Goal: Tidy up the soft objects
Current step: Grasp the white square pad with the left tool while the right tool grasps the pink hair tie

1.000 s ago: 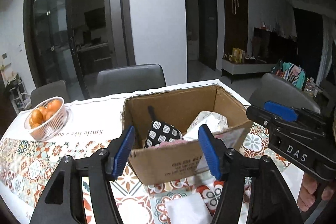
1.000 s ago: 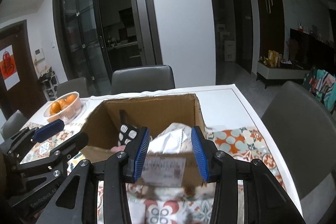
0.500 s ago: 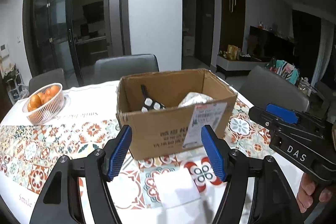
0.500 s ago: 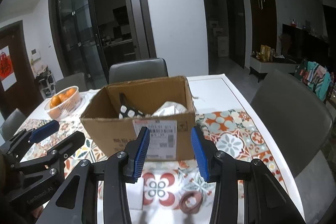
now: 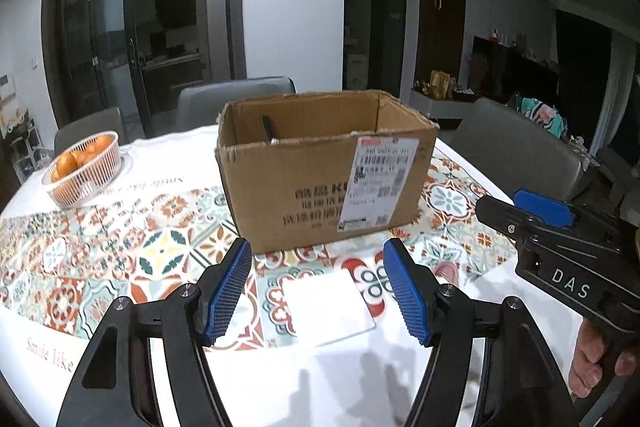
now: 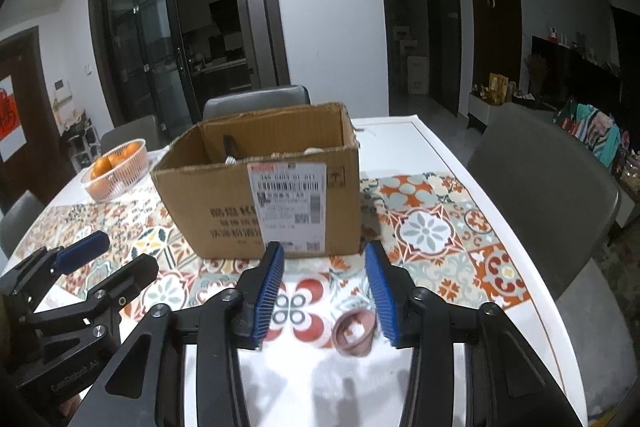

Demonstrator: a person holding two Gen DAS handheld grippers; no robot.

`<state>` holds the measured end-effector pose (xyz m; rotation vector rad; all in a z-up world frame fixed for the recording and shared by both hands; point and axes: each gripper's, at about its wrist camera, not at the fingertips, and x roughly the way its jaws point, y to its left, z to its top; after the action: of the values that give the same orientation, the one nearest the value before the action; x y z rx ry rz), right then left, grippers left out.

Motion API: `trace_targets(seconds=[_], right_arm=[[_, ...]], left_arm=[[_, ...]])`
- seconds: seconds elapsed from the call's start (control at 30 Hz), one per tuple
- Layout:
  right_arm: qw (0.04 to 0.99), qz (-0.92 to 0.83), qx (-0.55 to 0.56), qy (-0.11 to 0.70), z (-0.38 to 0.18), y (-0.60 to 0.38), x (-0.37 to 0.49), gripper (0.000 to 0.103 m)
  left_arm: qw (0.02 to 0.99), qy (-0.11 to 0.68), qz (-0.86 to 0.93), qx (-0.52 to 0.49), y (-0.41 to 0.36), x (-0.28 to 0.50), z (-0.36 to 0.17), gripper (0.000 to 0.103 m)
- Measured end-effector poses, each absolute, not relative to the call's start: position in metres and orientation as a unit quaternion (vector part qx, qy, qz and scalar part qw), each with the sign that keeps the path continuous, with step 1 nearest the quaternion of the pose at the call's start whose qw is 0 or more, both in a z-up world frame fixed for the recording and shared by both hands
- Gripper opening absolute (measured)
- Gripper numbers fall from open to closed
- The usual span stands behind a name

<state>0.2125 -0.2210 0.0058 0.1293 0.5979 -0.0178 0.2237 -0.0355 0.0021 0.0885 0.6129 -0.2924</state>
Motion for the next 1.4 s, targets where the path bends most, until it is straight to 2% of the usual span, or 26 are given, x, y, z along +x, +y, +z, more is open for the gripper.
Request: trace_targets(seconds=[0.47, 1.1, 1.4], right_arm=[[0.935, -0.001, 0.078, 0.347, -0.033, -0.223, 0.210, 0.052], [0.900, -0.006, 0.086, 0.428, -0.091, -0.230, 0.242, 0.052], [0.893, -0.013, 0.084, 0.442, -0.106, -0.232, 0.254, 0.052]], left_arm=[[0.924, 0.349, -0.152, 0.042, -0.038, 0.227, -0.036, 0.068], [0.887, 0.426, -0.171, 0.057, -0.054, 0.271, -0.096, 0.068], [0.880, 0.441, -0.162, 0.069, -0.060, 0.287, -0.111, 0.072]])
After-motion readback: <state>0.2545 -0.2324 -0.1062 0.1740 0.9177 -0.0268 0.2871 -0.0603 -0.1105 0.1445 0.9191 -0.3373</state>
